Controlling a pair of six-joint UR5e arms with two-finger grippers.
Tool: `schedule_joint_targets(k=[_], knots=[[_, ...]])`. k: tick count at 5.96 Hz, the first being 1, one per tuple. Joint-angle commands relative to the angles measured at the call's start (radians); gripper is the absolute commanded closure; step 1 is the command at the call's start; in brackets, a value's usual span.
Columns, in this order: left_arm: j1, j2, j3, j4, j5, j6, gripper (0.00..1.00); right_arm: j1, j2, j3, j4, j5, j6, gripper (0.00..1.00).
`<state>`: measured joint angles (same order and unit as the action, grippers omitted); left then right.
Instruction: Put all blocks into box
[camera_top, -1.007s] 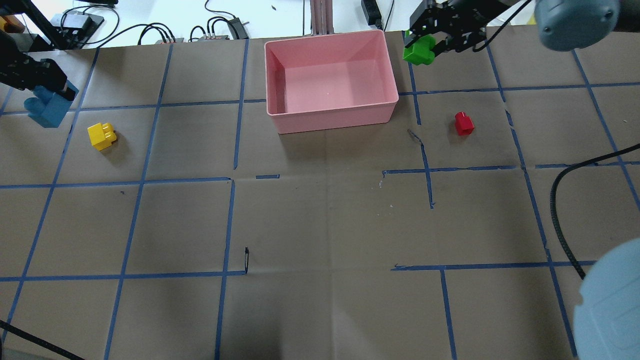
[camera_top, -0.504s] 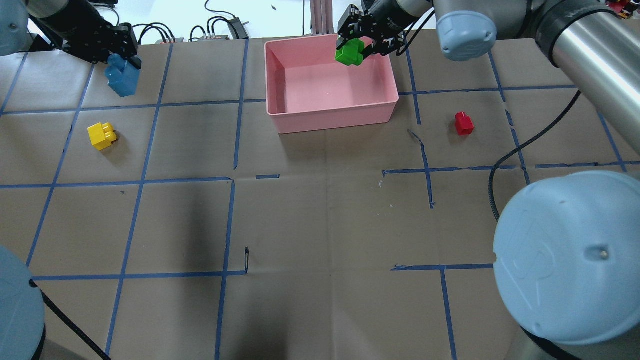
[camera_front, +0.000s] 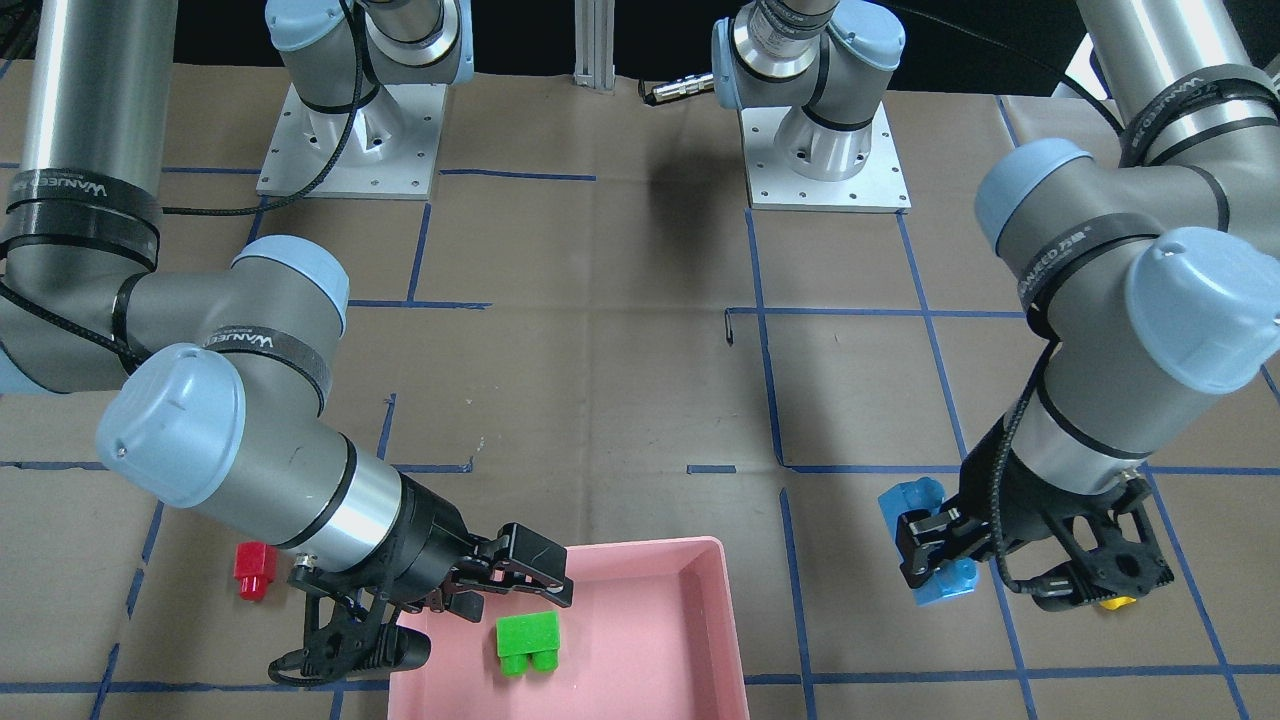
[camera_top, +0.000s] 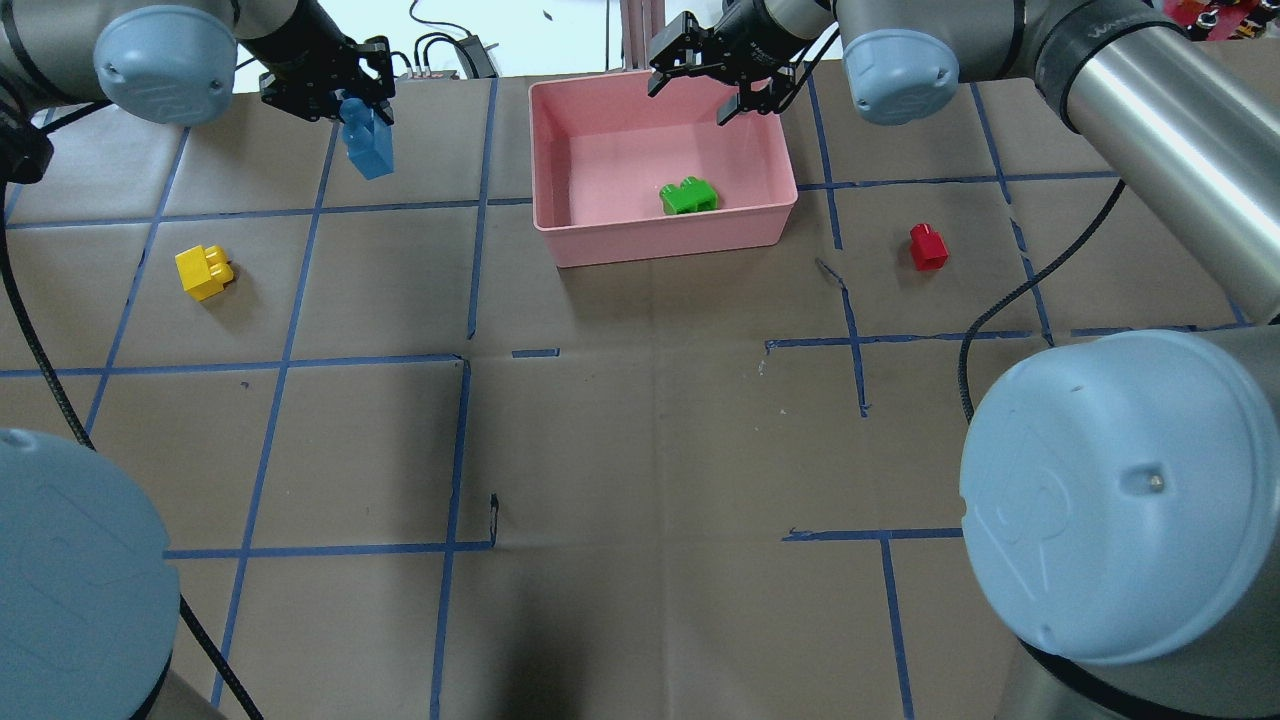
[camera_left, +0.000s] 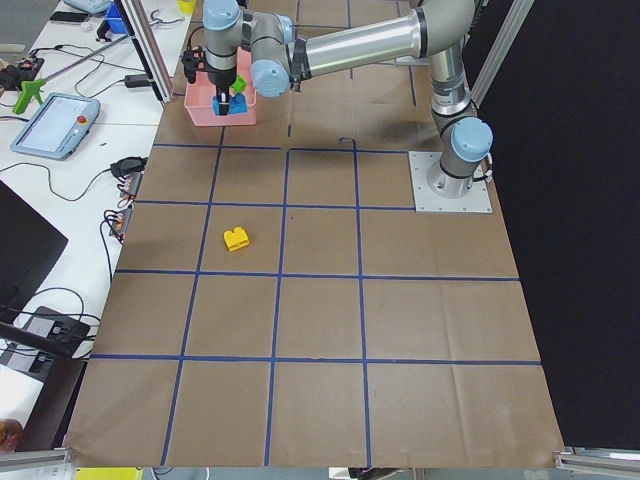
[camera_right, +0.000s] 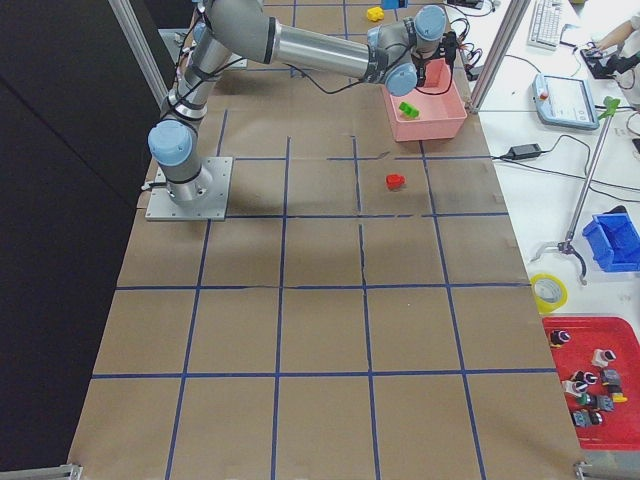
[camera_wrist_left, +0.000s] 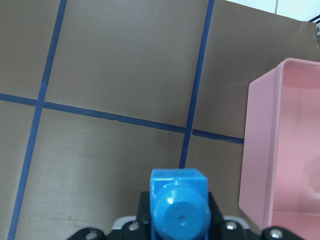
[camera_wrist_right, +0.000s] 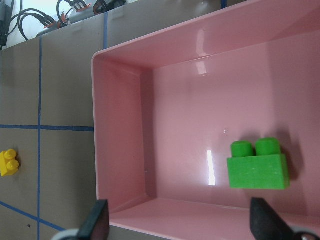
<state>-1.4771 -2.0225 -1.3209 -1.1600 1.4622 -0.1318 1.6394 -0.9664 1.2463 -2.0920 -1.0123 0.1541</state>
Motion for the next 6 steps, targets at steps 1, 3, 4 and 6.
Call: schedule_joint_targets(k=[1,3,4,6], knots=[[-0.082,-0.063,0.069,0.019,0.086,-0.101,1.00,-0.044,-0.046,0.013,0.068,-0.065,-0.116,0.00],[-0.199,-0.209,0.232,0.019,0.141,-0.273,1.00,-0.152,-0.147,0.021,0.194,-0.245,-0.293,0.00],[-0.250,-0.282,0.311,0.019,0.179,-0.349,1.00,-0.200,-0.164,0.021,0.208,-0.378,-0.380,0.00],[-0.293,-0.370,0.354,0.080,0.196,-0.423,1.00,-0.228,-0.155,0.044,0.286,-0.521,-0.424,0.00]])
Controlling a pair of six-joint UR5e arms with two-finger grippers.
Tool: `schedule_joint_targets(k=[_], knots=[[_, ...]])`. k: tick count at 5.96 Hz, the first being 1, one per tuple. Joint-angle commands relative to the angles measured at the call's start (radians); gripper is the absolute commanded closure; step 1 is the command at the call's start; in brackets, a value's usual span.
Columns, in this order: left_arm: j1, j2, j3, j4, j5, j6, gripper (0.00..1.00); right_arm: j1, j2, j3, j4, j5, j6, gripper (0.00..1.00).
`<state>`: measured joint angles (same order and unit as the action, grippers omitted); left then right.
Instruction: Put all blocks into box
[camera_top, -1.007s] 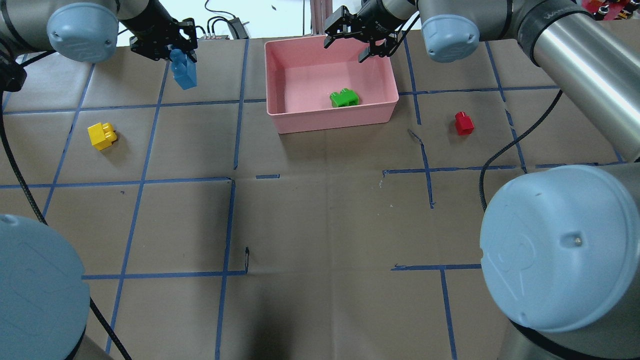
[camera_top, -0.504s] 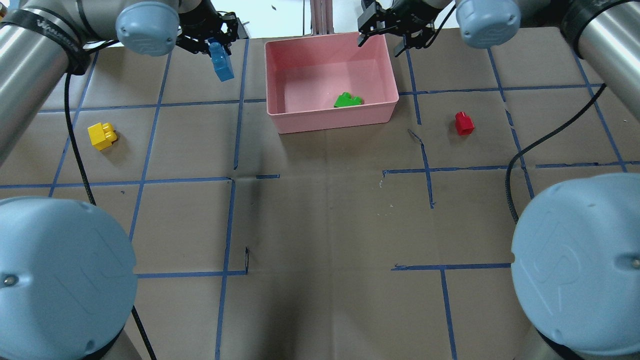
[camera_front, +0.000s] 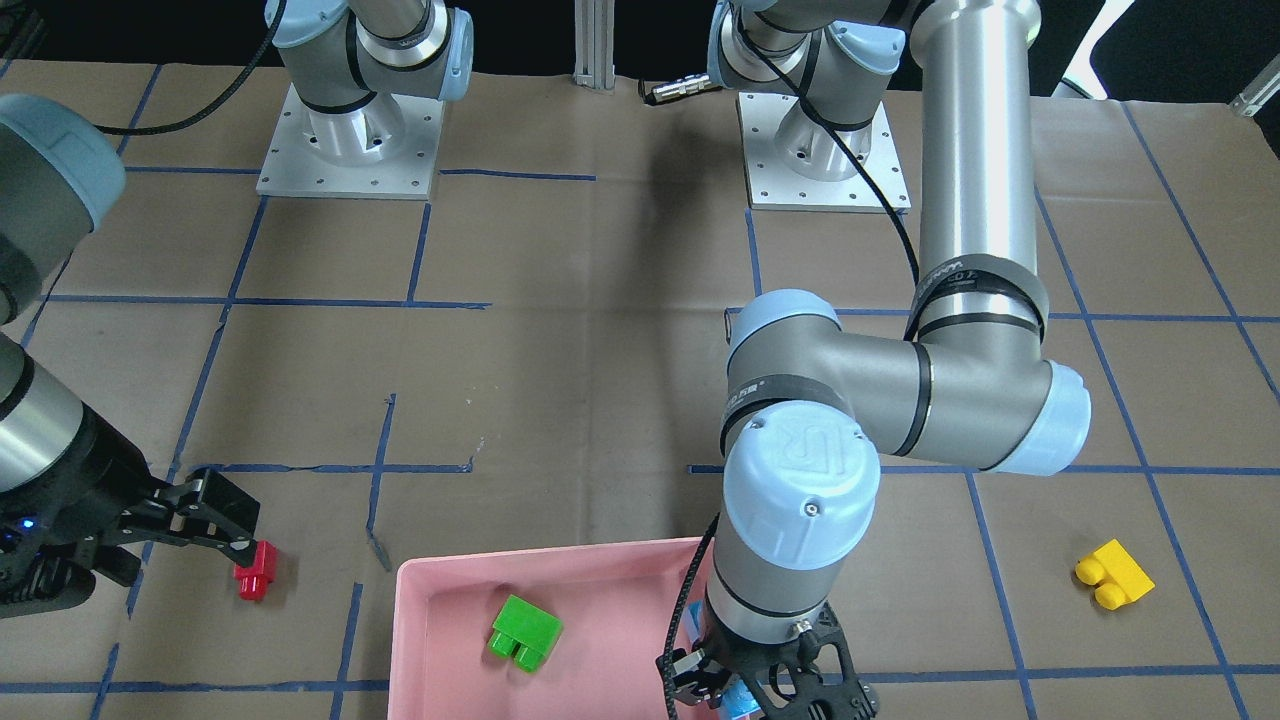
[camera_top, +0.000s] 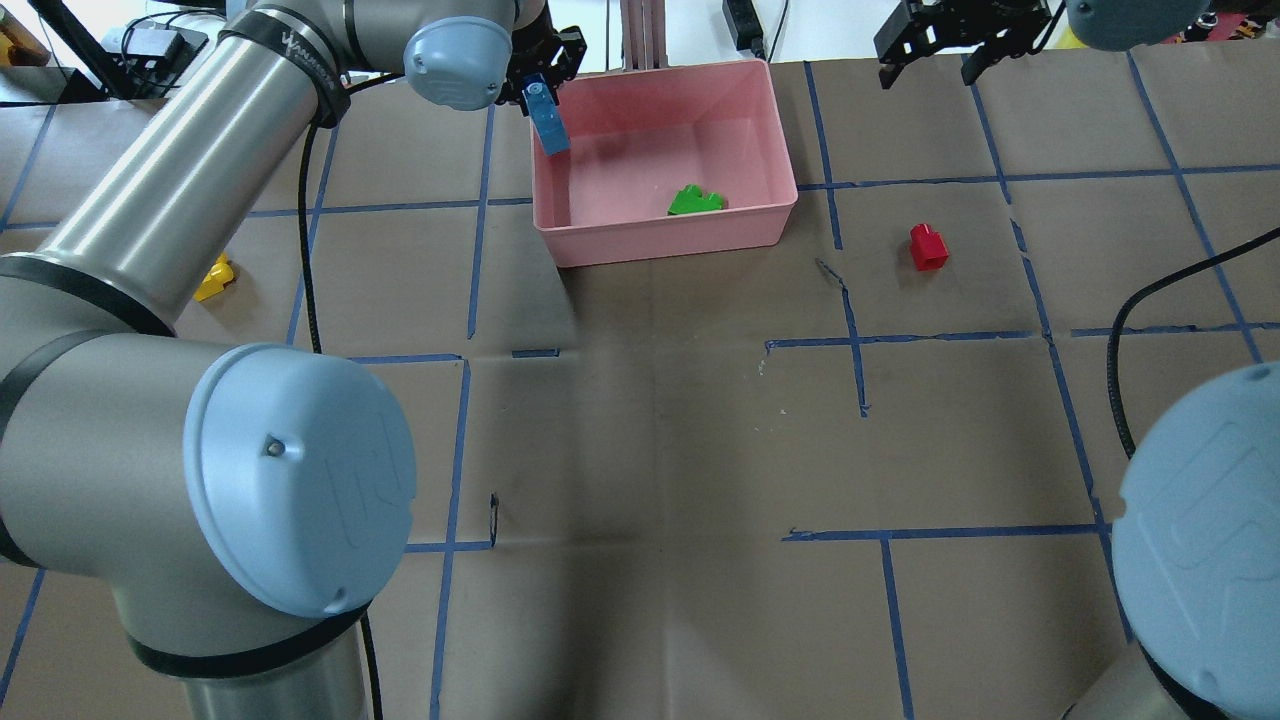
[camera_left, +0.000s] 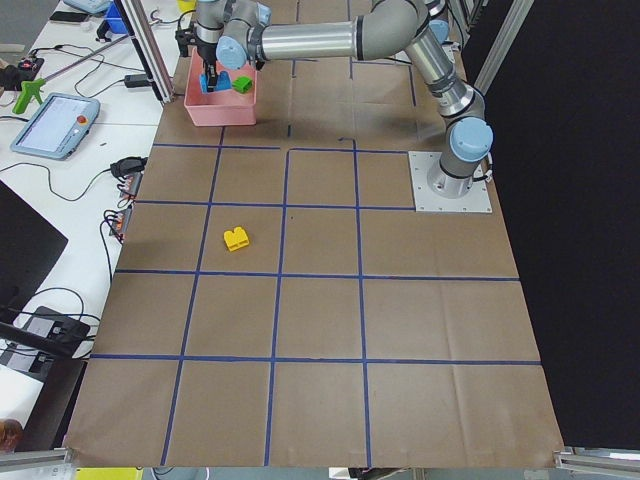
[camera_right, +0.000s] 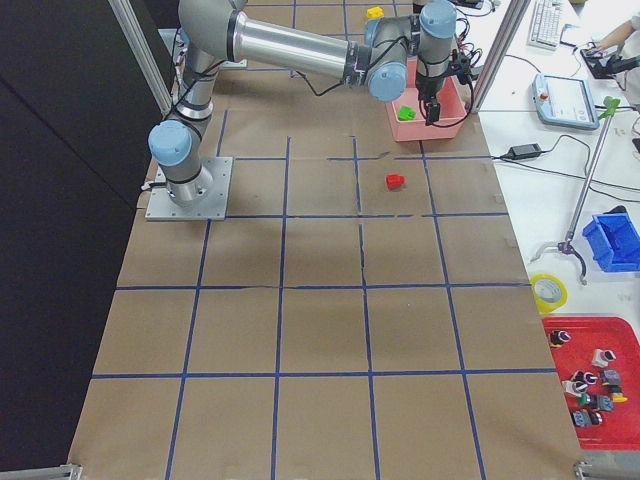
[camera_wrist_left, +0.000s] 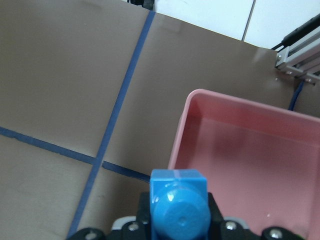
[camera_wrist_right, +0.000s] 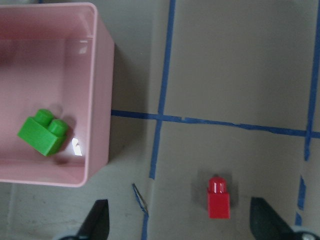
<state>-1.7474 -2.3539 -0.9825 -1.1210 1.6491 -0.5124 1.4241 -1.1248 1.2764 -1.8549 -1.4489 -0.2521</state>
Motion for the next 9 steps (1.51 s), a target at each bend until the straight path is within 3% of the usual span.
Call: schedule_joint_targets(k=[1,2,3,4,6,7,9], knots=[[-0.043,-0.053,0.015,0.044,0.011,-0.078,0.95,-0.014,0.002,0.088,0.057,-0.129,-0.015,0.01],[-0.049,-0.065,0.012,0.071,0.030,-0.083,0.64,-0.016,-0.003,0.148,0.048,-0.133,-0.015,0.01],[-0.049,-0.071,0.007,0.105,0.067,-0.083,0.20,-0.022,0.016,0.164,0.036,-0.160,-0.016,0.01],[-0.049,-0.068,0.013,0.104,0.070,-0.083,0.03,-0.027,0.031,0.205,-0.092,-0.215,-0.018,0.02],[-0.034,0.011,0.016,0.023,0.055,-0.065,0.02,-0.037,0.048,0.271,-0.197,-0.199,-0.007,0.02],[0.026,0.090,0.015,-0.099,0.010,-0.026,0.02,-0.037,0.072,0.271,-0.199,-0.186,-0.004,0.02],[0.162,0.162,-0.008,-0.177,-0.049,0.224,0.01,-0.034,0.091,0.296,-0.210,-0.134,0.001,0.02]])
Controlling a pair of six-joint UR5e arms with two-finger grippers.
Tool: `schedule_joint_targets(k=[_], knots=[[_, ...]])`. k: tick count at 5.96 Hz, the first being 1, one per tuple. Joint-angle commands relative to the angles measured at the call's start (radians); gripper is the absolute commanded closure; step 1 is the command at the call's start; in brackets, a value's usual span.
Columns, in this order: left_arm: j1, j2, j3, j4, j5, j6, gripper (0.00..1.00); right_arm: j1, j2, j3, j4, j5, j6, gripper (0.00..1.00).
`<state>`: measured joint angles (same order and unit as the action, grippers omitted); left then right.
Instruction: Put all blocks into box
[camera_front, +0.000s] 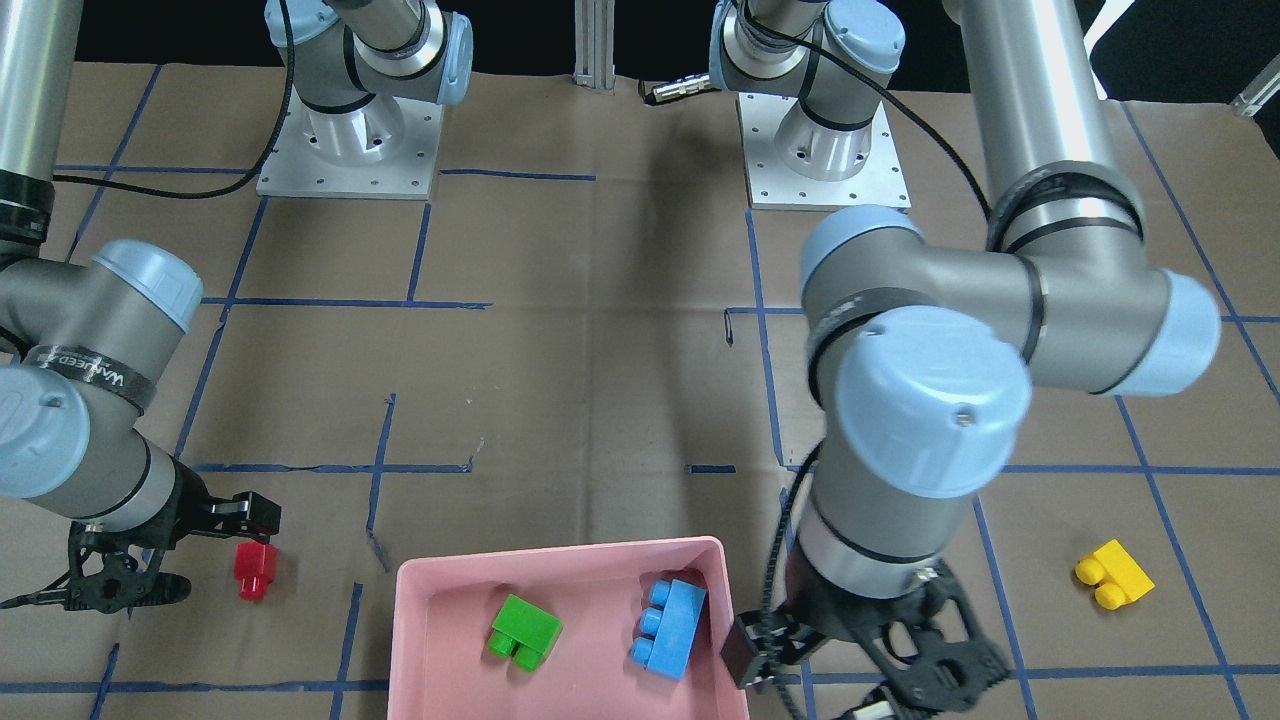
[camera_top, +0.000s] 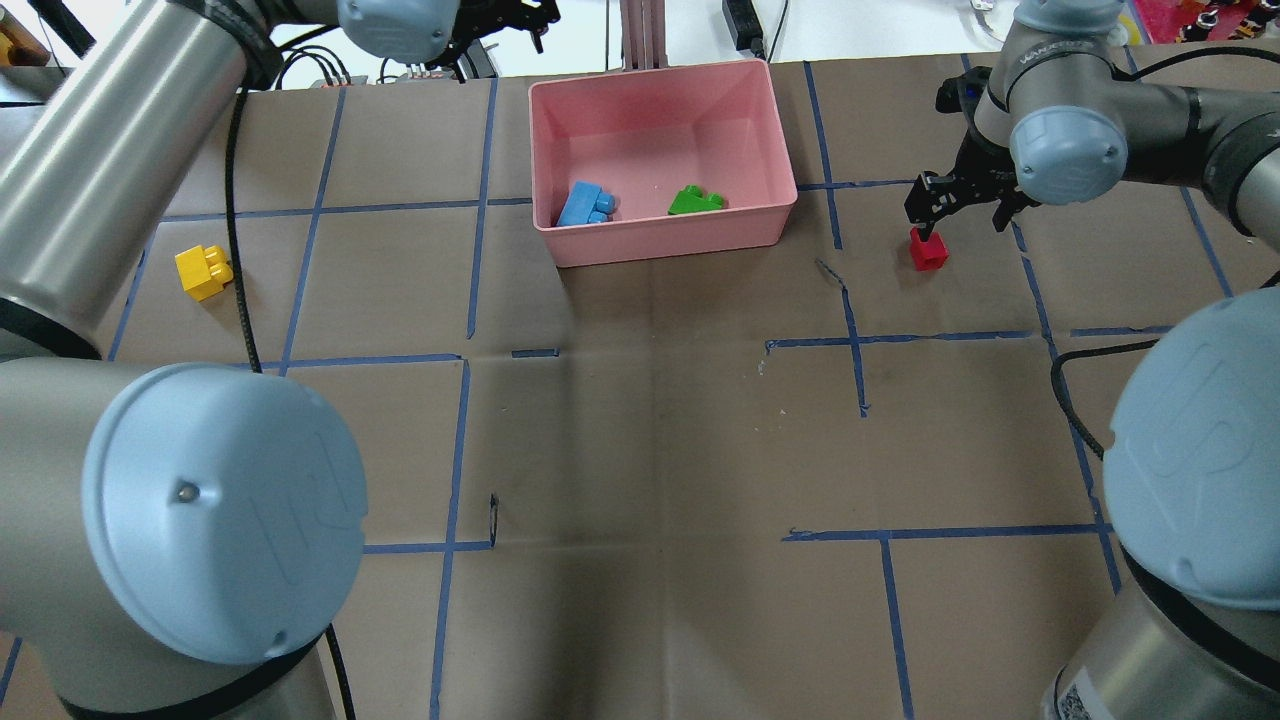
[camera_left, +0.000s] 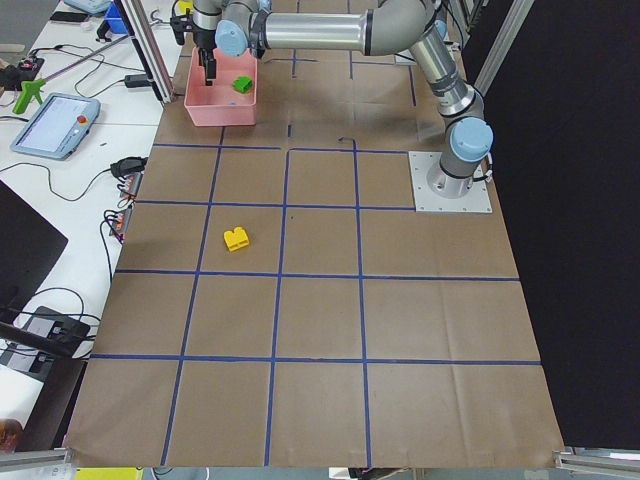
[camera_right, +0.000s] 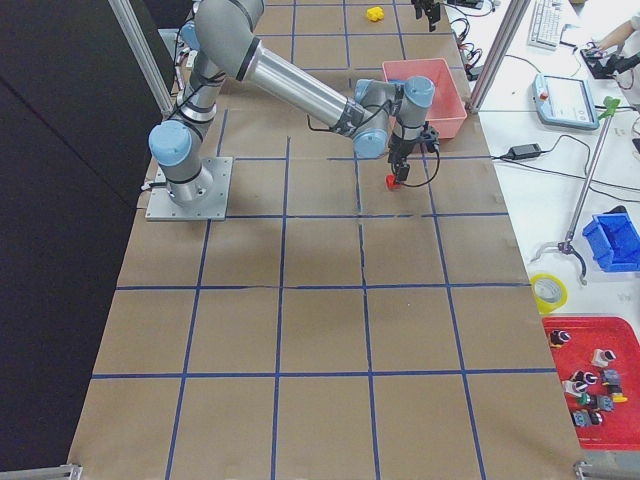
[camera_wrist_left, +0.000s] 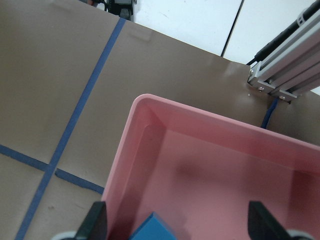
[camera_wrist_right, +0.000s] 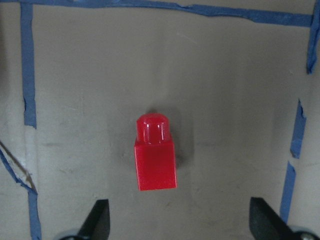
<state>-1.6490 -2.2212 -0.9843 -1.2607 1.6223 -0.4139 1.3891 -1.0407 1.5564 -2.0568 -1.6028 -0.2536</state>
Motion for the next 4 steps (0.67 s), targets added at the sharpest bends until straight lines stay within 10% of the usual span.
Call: schedule_joint_targets(k=[1,4], knots=[[0.125,0.032,-0.023,-0.051,-0.022,0.287,0.01,0.001,0.010,0.036,-0.088,0.017,-0.002,0.02],[0.366,0.077,-0.123,-0.045,-0.030,0.795,0.02,0.001,0.030,0.083,-0.152,0.015,-0.001,0.02]])
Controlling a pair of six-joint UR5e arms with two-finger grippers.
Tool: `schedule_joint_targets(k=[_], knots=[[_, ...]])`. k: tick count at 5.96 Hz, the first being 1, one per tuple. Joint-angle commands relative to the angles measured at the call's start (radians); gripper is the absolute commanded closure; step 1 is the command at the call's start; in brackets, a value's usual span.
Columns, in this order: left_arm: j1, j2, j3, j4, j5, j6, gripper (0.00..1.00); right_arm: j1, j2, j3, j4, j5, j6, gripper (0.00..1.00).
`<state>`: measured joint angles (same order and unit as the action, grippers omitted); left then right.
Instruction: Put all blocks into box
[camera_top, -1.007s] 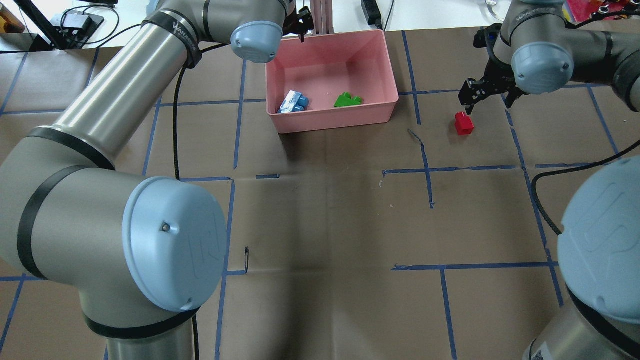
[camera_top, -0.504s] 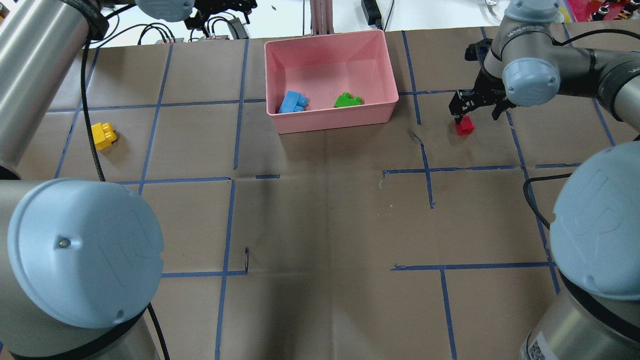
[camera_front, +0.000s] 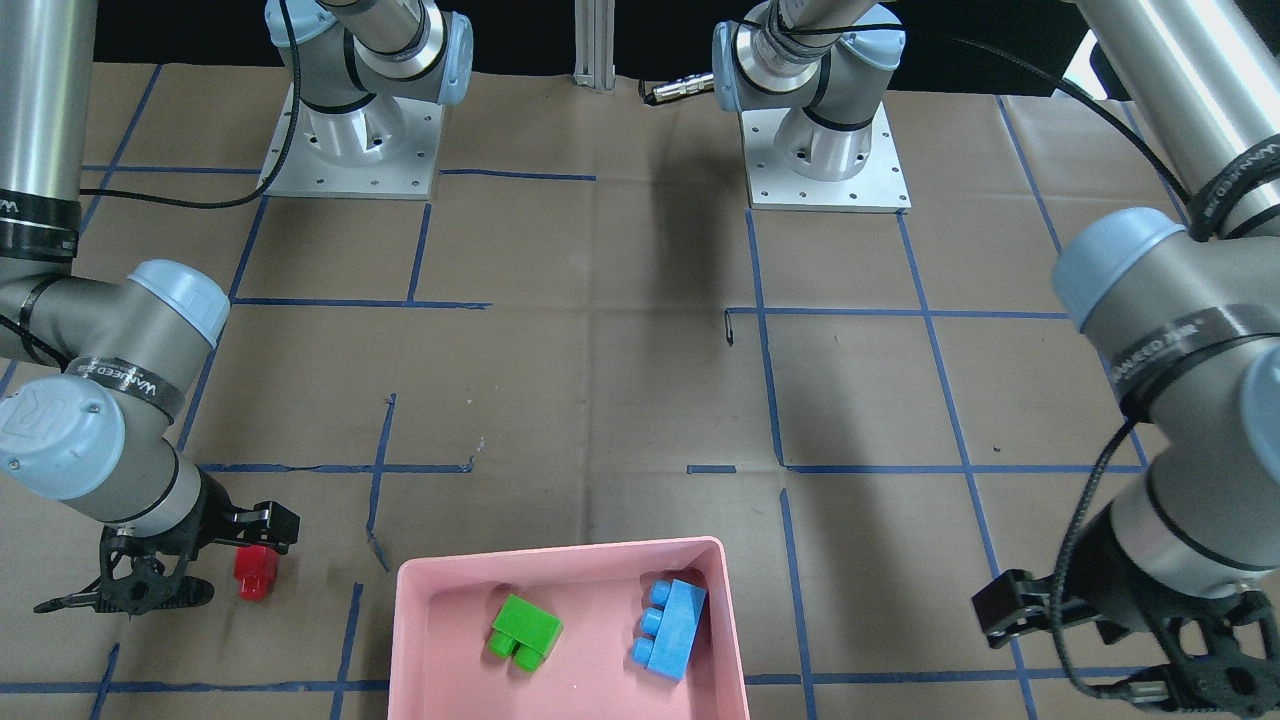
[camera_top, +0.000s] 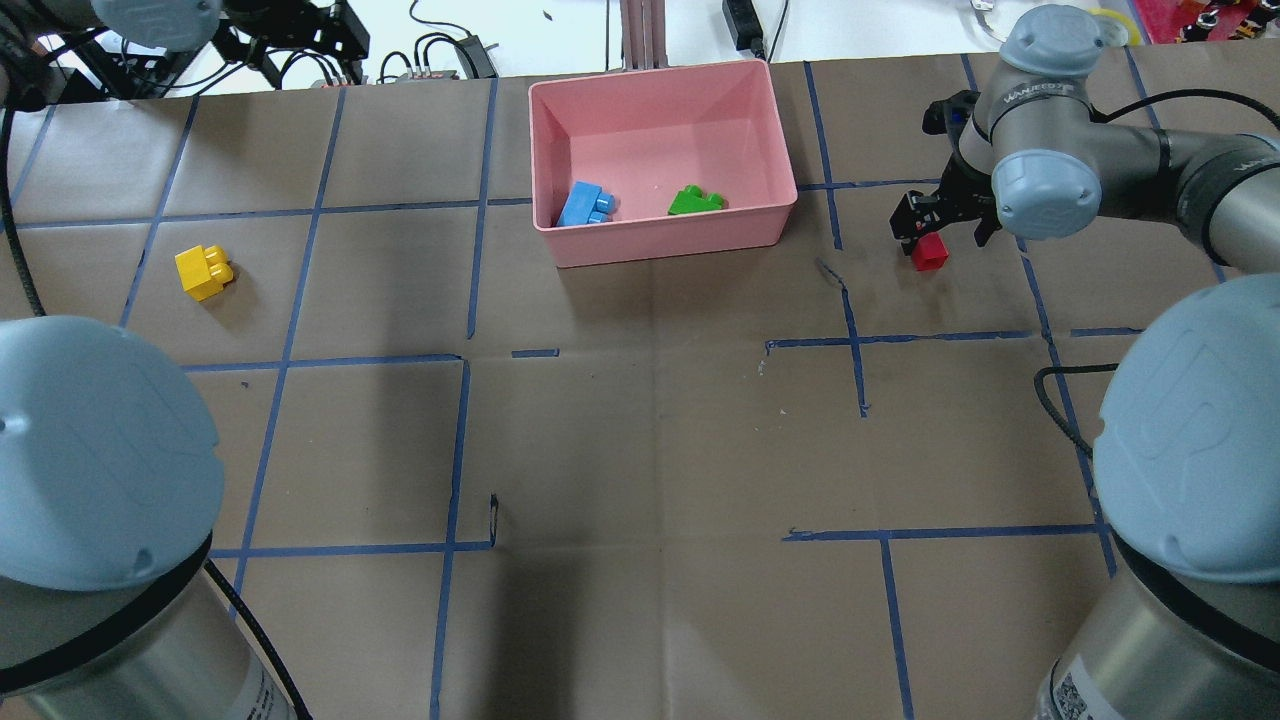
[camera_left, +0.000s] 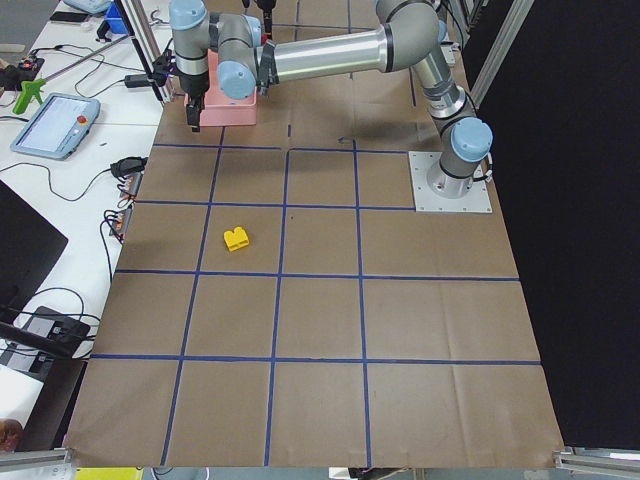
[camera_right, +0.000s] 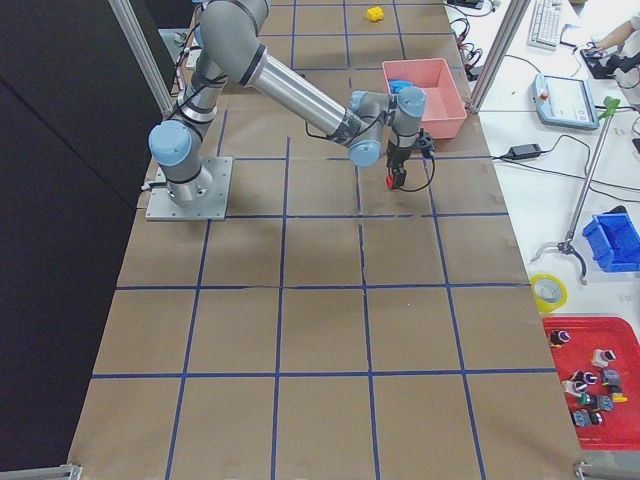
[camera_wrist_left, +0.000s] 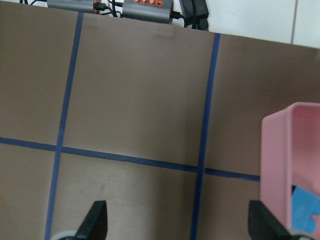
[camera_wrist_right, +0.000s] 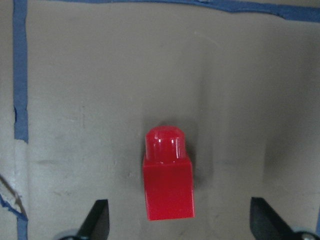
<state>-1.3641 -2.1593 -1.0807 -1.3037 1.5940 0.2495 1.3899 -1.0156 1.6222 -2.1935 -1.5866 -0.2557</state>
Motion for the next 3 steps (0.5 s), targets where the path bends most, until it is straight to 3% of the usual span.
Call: schedule_joint_targets(k=[1,3], knots=[[0.179,0.027,-0.050,-0.008,-0.059,0.196,0.02,0.000,0.005,0.042,-0.018,0.000,0.001,0.02],[0.301,0.029,-0.091,0.004,-0.063,0.185,0.01,0.000,0.000,0.065,-0.052,0.000,0.003,0.03]])
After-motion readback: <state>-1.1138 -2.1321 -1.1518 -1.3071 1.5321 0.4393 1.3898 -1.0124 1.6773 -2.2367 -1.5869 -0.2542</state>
